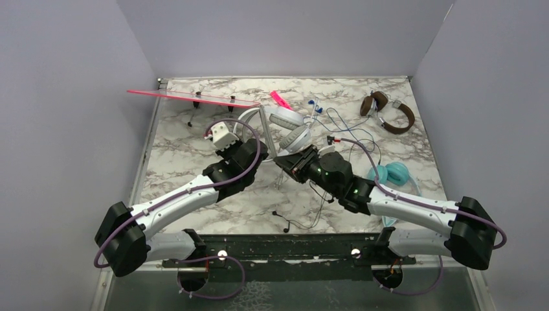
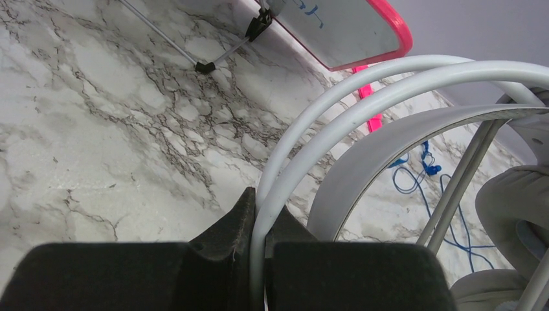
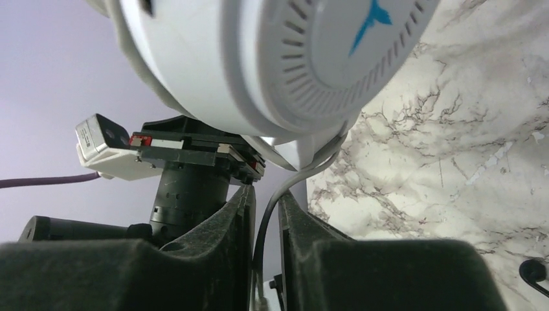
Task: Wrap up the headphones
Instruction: Wrap the headphones cable around the headphones.
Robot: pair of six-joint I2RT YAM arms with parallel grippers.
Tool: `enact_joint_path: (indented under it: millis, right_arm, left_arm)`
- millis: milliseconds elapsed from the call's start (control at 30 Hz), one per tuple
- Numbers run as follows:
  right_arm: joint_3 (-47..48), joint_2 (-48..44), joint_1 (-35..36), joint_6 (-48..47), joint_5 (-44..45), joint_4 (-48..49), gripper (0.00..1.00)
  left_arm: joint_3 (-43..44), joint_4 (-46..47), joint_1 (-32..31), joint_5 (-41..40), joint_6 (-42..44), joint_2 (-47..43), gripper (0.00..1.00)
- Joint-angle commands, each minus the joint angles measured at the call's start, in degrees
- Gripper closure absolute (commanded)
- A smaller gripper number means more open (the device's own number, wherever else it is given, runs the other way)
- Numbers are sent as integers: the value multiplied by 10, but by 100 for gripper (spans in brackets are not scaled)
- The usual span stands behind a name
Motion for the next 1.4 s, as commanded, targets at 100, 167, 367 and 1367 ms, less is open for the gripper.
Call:
enact_joint_path:
  millis: [100,167,367,1367]
  right_arm:
    - [55,-5,3,16,-19,-16,70]
    - [69,-10,3,40,-18,-74,97]
    - [125,-9,3,150,-5,-231,99]
    - [198,162,3,180,53,-329,75]
  left_arm:
    - [25,-5,-3,-20,12,7,100]
    - [24,-5,-3,-22,14,11,100]
    - [7,9,-5,-17,35,18,100]
    - [-137,-26,-30,172,-36,-36,100]
